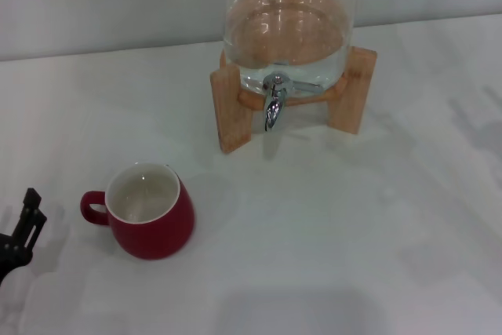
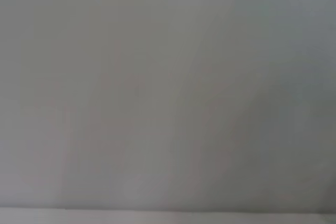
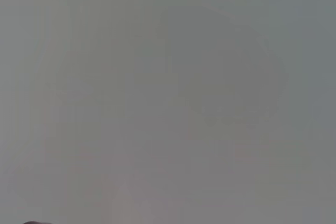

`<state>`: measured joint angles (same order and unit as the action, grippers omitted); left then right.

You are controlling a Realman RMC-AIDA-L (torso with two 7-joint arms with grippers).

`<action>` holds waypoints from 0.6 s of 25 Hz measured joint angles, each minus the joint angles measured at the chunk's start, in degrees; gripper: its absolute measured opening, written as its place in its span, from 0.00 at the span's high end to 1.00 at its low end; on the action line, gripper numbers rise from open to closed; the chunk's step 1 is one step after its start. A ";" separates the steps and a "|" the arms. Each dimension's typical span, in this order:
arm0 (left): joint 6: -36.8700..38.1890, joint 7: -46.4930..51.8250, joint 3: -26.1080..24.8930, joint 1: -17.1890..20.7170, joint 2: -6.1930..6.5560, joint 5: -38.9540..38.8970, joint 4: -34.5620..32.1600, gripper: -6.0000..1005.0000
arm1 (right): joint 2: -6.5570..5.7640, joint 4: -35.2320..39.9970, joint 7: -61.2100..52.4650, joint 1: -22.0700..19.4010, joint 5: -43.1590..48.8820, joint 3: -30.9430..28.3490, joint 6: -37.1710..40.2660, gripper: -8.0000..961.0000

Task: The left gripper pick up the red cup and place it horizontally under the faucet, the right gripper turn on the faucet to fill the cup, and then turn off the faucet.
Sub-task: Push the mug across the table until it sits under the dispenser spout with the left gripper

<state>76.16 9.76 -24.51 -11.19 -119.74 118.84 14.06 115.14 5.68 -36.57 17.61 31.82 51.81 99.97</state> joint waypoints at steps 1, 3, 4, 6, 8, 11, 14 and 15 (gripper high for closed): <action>-0.03 0.00 0.11 0.07 0.00 0.38 -0.05 0.20 | 0.00 -0.03 0.00 -0.01 0.00 0.02 0.00 0.22; -0.05 0.00 0.62 0.18 0.00 0.81 -0.04 0.20 | 0.00 -0.05 0.01 -0.05 0.00 0.04 0.02 0.22; -0.05 0.00 0.97 0.20 0.06 0.96 0.02 0.20 | 0.00 -0.08 0.01 -0.09 0.00 0.04 0.04 0.22; -0.06 0.00 1.22 0.21 0.12 1.08 0.08 0.20 | 0.00 -0.11 0.01 -0.10 0.00 0.04 0.04 0.22; -0.06 0.00 1.31 0.21 0.14 1.30 0.07 0.20 | 0.00 -0.15 0.01 -0.12 0.00 0.14 0.05 0.22; -0.06 0.00 1.31 0.21 0.14 1.31 -0.09 0.20 | 0.00 -0.14 0.01 -0.12 0.00 0.31 0.05 0.22; -0.11 0.00 1.31 0.37 0.10 1.69 -0.13 0.20 | 0.00 -0.08 0.01 -0.12 0.00 0.68 0.05 0.22; -0.27 0.00 1.31 0.42 0.10 1.82 -0.09 0.20 | 0.00 -0.06 0.01 -0.12 0.00 0.72 0.05 0.22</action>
<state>75.90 9.75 -23.20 -10.77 -119.64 120.65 13.97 115.14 5.62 -36.56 17.49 31.82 52.53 100.02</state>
